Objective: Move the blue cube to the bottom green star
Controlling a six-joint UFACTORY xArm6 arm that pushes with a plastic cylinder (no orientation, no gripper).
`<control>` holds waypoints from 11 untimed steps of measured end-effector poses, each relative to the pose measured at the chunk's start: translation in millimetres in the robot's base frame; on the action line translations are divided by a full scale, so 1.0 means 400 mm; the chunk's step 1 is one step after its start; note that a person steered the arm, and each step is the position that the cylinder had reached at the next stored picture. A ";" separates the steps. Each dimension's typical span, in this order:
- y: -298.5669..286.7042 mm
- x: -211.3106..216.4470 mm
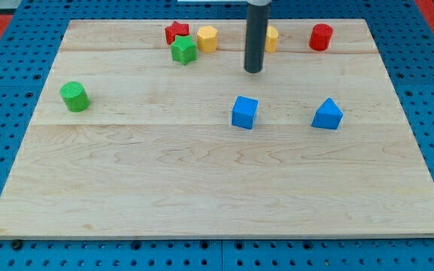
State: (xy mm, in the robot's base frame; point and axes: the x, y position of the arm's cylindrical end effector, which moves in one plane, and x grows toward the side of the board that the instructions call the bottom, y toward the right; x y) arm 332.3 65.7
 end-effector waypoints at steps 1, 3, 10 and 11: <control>0.009 0.064; 0.039 0.177; -0.146 -0.017; -0.146 -0.025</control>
